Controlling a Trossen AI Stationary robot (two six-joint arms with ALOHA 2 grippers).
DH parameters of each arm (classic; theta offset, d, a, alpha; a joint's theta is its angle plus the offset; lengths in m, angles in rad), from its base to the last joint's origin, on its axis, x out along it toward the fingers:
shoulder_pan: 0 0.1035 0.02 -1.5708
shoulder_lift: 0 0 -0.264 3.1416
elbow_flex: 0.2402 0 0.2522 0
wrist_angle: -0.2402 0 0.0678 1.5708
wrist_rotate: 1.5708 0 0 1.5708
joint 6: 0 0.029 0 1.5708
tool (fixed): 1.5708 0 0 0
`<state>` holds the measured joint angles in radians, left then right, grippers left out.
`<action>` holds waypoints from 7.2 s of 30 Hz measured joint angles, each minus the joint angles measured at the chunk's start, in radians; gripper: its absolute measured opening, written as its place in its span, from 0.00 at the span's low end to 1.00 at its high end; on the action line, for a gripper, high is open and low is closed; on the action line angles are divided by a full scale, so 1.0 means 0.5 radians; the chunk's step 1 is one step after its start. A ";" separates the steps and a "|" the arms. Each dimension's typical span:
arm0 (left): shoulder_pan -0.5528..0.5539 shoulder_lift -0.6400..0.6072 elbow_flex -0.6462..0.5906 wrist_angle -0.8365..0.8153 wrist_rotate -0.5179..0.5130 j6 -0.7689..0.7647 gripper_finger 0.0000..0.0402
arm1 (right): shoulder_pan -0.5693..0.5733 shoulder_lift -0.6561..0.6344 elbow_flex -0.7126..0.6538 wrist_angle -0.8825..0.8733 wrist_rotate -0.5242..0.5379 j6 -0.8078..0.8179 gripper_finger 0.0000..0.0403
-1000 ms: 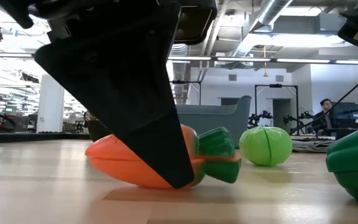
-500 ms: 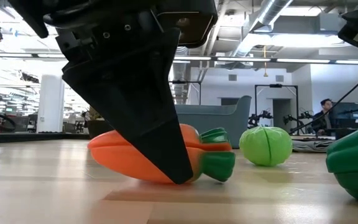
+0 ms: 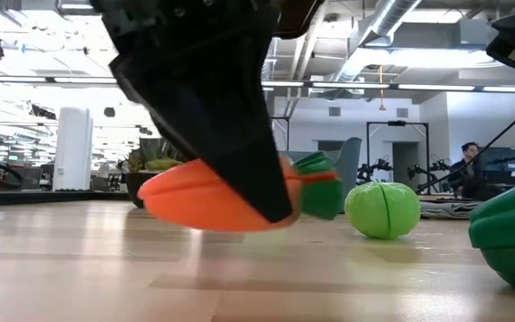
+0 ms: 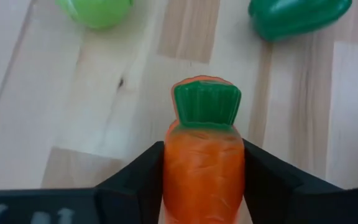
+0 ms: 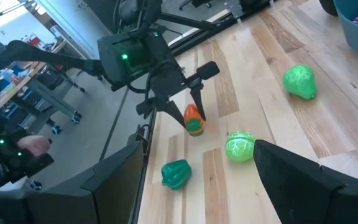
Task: Pick and placing Produce into tupperware
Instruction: Put the carrot into the blue bin, then put the pear into the blue bin
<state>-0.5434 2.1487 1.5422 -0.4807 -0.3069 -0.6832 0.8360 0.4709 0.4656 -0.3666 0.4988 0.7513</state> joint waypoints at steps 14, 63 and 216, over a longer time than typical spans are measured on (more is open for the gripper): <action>0.057 -0.002 0.219 -0.320 -0.147 0.056 0.41 | 0.001 0.000 0.000 0.000 -0.002 -0.001 0.82; 0.779 -0.150 0.897 -1.426 -0.834 0.818 0.44 | 0.157 0.000 0.000 -0.048 0.063 0.125 0.82; 0.274 -0.774 0.342 0.373 -0.676 1.205 0.60 | 0.084 0.064 0.001 -0.253 0.676 0.261 0.82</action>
<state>-0.4064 1.7618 1.7130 -0.2940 -0.6448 -0.0808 0.8781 0.5030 0.4660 -0.4930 0.8367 0.8818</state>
